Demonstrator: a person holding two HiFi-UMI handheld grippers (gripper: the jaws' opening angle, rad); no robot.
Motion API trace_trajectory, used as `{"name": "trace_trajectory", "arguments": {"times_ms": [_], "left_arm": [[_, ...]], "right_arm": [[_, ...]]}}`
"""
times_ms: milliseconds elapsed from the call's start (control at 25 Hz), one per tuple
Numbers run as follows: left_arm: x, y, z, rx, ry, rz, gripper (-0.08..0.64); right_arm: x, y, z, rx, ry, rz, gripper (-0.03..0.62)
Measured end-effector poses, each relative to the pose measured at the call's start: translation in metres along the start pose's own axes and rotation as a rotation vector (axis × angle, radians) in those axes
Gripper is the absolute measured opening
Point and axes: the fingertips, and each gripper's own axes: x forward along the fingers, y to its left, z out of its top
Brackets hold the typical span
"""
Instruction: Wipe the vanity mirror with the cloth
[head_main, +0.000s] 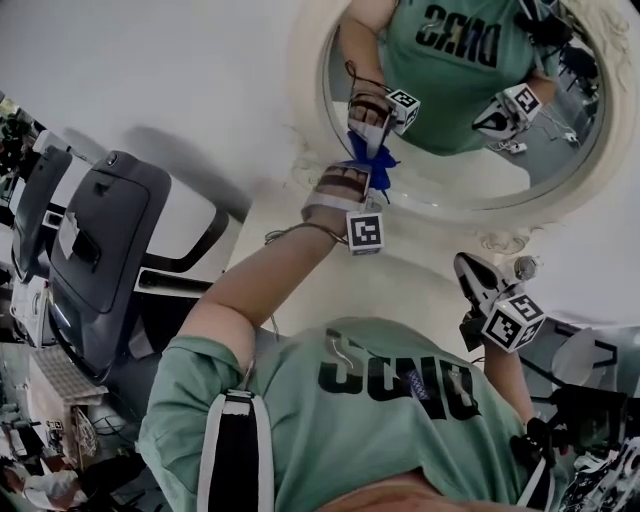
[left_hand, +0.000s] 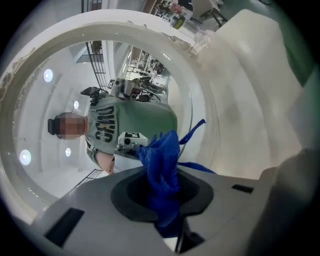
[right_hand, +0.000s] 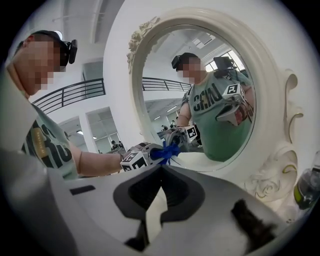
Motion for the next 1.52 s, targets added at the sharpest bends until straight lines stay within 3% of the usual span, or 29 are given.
{"name": "trace_trajectory", "arguments": {"times_ms": [320, 400, 520, 680, 760, 880, 1000, 1080, 1360, 1520], "left_arm": [[0.000, -0.025, 0.020, -0.236, -0.109, -0.175, 0.081], [-0.017, -0.012, 0.023, -0.303, -0.151, -0.180, 0.084], [-0.056, 0.056, 0.025, -0.377, -0.240, -0.045, 0.084], [-0.136, 0.211, 0.027, -0.463, -0.388, 0.271, 0.086], [-0.160, 0.276, 0.019, -0.479, -0.409, 0.407, 0.086], [-0.178, 0.341, 0.008, -0.482, -0.397, 0.532, 0.086], [-0.188, 0.378, 0.001, -0.459, -0.372, 0.609, 0.085], [-0.185, 0.388, 0.001, -0.442, -0.353, 0.615, 0.085], [-0.163, 0.387, 0.004, -0.341, -0.278, 0.662, 0.086], [-0.165, 0.388, 0.004, -0.319, -0.300, 0.706, 0.084]], "right_arm": [[0.000, 0.013, 0.001, -0.024, -0.026, 0.001, 0.008], [-0.007, 0.013, 0.001, -0.026, -0.040, -0.002, 0.008], [-0.012, 0.007, -0.002, -0.014, -0.049, -0.010, 0.008], [-0.018, 0.010, -0.003, -0.010, -0.071, -0.009, 0.008], [-0.018, 0.012, 0.000, -0.014, -0.089, -0.003, 0.008], [-0.018, 0.012, 0.003, -0.014, -0.109, 0.000, 0.008], [-0.021, 0.009, 0.004, -0.011, -0.121, -0.010, 0.008], [-0.023, 0.005, 0.004, -0.005, -0.127, -0.019, 0.008], [-0.026, 0.002, 0.003, 0.004, -0.133, -0.024, 0.008], [-0.027, 0.001, 0.003, 0.008, -0.132, -0.028, 0.008]]}}
